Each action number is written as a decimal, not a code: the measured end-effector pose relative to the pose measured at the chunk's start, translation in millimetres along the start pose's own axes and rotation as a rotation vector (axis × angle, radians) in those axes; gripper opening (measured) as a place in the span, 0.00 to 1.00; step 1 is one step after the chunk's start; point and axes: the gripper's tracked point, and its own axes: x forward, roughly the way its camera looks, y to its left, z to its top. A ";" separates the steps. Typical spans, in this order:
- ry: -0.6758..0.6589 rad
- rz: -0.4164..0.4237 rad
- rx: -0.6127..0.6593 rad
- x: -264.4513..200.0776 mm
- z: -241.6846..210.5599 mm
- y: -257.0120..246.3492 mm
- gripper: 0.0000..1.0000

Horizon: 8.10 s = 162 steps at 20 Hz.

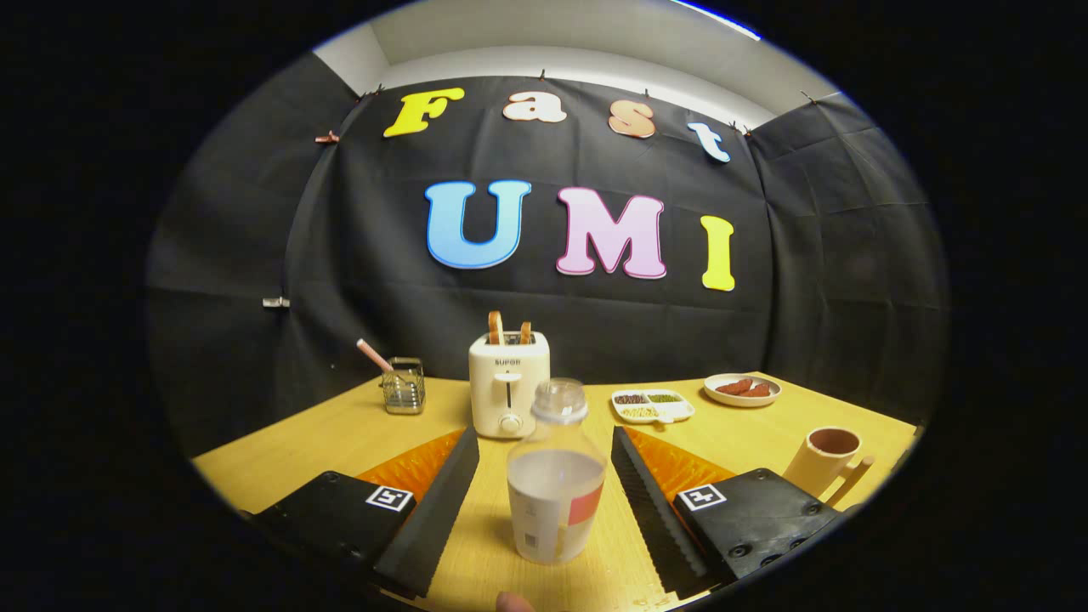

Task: Take the bottle from table, then pour the juice into the cup, finally place the bottle on the coaster

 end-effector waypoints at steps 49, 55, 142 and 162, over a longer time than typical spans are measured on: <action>0.159 -0.083 0.801 4.4 41.9 -131.6 0.76; 0.191 -0.106 1.089 0.3 9.7 -139.4 0.76; -0.086 -0.241 2.135 30.6 -6.6 -194.6 0.75; -0.121 -0.263 2.380 34.9 6.3 -218.3 0.76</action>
